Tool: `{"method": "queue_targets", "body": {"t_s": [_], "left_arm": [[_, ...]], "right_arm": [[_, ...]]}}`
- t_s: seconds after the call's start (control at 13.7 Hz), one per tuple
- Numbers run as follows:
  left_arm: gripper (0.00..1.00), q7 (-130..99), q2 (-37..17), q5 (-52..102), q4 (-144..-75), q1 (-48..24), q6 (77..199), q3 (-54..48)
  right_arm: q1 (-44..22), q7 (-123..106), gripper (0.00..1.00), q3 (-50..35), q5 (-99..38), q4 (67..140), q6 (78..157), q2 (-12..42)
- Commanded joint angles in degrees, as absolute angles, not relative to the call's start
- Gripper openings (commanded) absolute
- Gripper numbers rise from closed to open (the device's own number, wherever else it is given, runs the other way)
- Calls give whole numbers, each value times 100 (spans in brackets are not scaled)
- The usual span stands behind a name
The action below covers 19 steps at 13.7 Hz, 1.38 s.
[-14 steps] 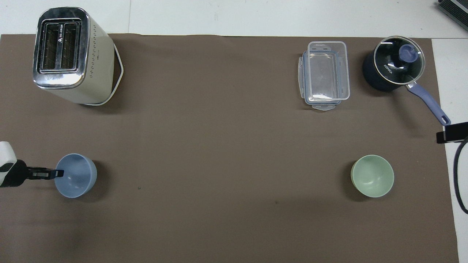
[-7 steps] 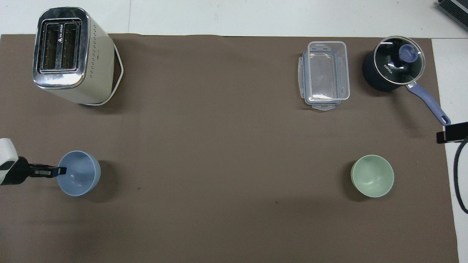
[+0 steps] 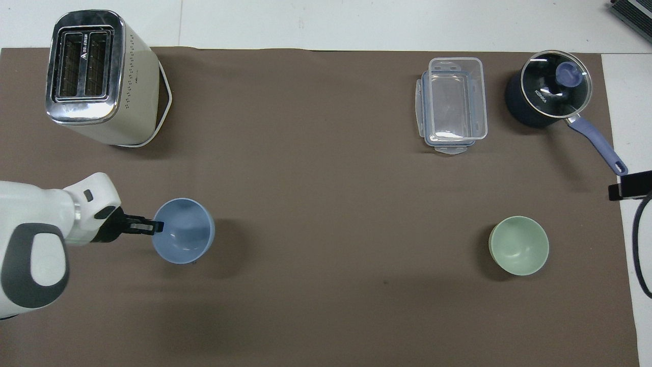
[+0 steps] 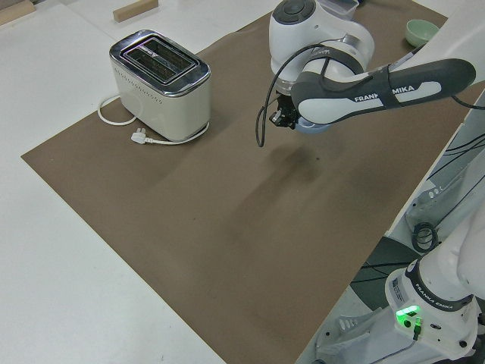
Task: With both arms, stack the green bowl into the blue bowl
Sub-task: 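Slide the blue bowl with the left gripper toward the table center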
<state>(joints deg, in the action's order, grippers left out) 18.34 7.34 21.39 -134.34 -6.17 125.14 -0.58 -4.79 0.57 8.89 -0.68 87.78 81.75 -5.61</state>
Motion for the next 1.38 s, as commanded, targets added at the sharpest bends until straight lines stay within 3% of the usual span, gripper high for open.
{"method": "queue_targets", "body": {"t_s": [0.0,0.22,0.51,0.8,0.87,1.09,1.16,1.24,1.31], "left_arm": [[0,708,432,2162,-13509,-1727,13294,26],[0,-340,-104,2162,-13369,-2766,14130,26],[0,-1509,-728,2162,-12693,-3619,14282,35],[0,-2302,-1283,2118,-12051,-3946,14265,35],[5,-2329,-1283,2118,-12041,-3938,14256,26],[57,-2495,-1283,2118,-12041,-3937,14221,35],[85,-2461,-1283,2118,-12041,-3929,14212,44],[97,-2435,-1275,2118,-12041,-3868,14212,44],[100,-2426,-1222,2109,-12050,-3850,14186,53]], "right_arm": [[-413,105,100,870,-88,8833,8104,-633],[-413,105,100,870,-88,8859,8104,-633],[-413,105,100,870,-88,8868,8112,-650],[-413,105,100,870,-88,8859,8112,-650],[-413,105,100,870,-88,8868,8112,-650],[-413,105,100,870,-88,8868,8112,-650],[-413,105,100,870,-88,8868,8112,-650],[-413,105,100,870,-88,8868,8112,-650],[-413,105,100,870,-88,8868,8112,-650]]}}
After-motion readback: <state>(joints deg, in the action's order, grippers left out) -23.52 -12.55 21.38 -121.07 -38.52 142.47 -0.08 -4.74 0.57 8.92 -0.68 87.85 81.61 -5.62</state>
